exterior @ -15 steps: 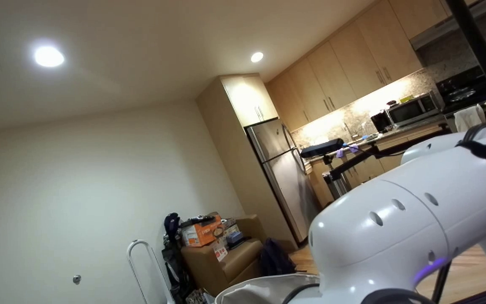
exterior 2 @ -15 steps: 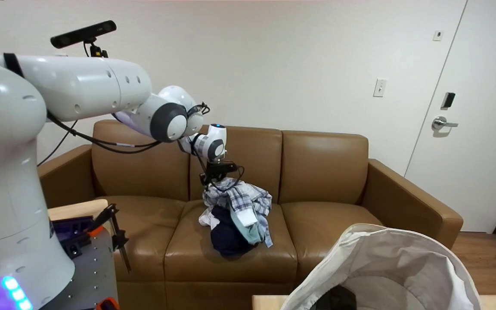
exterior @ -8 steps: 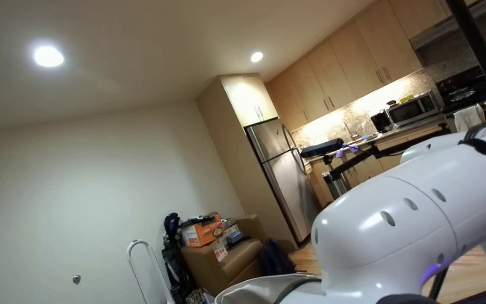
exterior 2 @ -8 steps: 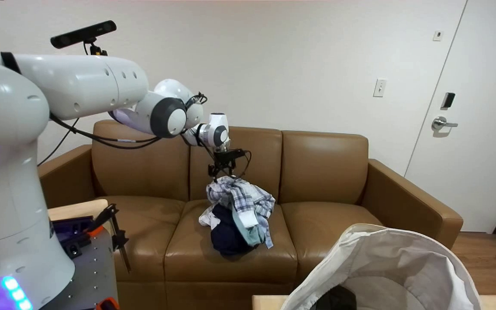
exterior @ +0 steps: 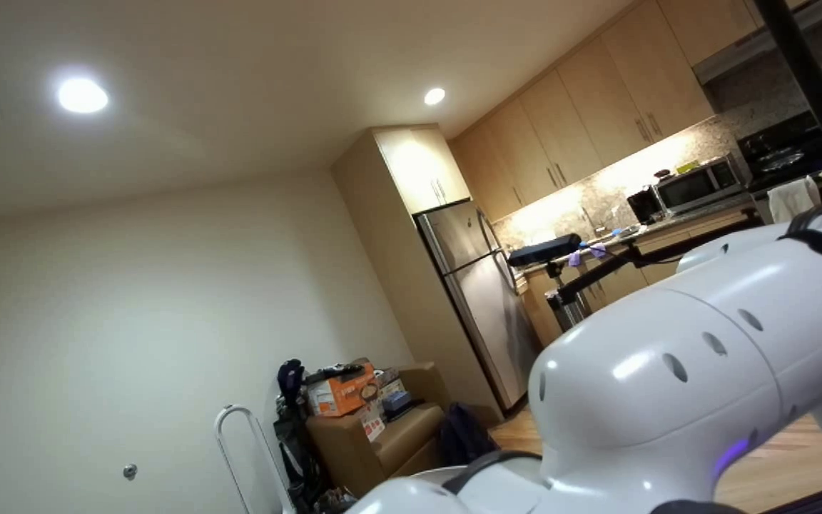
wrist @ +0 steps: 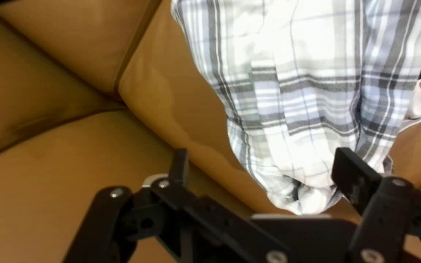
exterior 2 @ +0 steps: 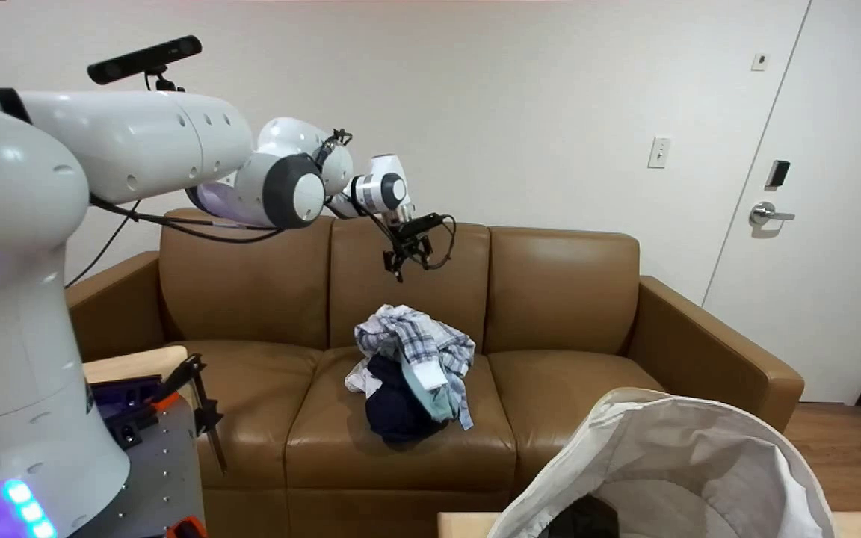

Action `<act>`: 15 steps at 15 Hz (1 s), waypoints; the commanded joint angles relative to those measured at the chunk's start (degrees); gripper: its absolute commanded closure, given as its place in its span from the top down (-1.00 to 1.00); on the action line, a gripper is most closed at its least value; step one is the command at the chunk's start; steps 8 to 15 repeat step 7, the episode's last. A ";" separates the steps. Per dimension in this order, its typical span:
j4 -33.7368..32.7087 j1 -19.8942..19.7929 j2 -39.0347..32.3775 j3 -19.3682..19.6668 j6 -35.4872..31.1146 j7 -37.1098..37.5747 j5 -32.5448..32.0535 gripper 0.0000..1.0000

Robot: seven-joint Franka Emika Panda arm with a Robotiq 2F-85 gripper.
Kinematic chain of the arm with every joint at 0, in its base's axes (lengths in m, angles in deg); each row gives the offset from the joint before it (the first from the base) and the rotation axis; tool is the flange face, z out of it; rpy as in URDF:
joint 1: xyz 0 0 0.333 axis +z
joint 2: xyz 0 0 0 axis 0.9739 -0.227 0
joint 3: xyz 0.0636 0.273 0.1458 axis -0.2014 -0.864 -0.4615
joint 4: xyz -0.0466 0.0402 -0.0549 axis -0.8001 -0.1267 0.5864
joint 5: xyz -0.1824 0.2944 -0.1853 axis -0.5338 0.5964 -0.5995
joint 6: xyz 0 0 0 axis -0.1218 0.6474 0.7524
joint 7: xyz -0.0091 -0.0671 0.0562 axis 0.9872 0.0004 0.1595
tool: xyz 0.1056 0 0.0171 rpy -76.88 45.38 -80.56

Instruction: Remove the checkered item from the bag and put it on the couch

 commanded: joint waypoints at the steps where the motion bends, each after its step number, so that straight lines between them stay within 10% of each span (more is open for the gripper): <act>1: -6.09 -0.41 1.46 1.66 9.44 1.49 0.12 1.00; 15: -3.40 -0.36 2.91 1.74 7.85 0.86 0.29 1.00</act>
